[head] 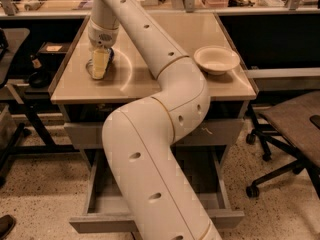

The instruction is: Place pepsi can into middle drawer

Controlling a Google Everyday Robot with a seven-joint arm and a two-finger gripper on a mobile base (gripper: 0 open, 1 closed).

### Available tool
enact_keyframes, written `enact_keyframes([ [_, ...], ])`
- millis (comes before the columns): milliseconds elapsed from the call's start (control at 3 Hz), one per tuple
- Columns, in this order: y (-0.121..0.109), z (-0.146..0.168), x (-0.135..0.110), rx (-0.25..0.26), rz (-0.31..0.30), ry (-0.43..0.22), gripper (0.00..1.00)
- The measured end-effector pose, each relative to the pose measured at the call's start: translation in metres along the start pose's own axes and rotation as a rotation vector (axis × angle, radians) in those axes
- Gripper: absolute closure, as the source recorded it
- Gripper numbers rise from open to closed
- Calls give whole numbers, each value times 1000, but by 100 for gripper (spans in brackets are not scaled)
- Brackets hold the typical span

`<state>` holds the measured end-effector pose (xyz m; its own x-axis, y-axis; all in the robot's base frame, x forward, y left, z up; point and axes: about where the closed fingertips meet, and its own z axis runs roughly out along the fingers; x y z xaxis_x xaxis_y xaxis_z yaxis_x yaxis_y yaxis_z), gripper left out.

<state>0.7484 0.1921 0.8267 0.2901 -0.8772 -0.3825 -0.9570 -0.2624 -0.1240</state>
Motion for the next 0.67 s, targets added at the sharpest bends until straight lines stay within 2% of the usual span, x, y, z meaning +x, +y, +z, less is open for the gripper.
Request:
enact_keyframes([
  [333, 0, 0, 0, 0, 0, 0, 12],
  [667, 0, 0, 0, 0, 0, 0, 0],
])
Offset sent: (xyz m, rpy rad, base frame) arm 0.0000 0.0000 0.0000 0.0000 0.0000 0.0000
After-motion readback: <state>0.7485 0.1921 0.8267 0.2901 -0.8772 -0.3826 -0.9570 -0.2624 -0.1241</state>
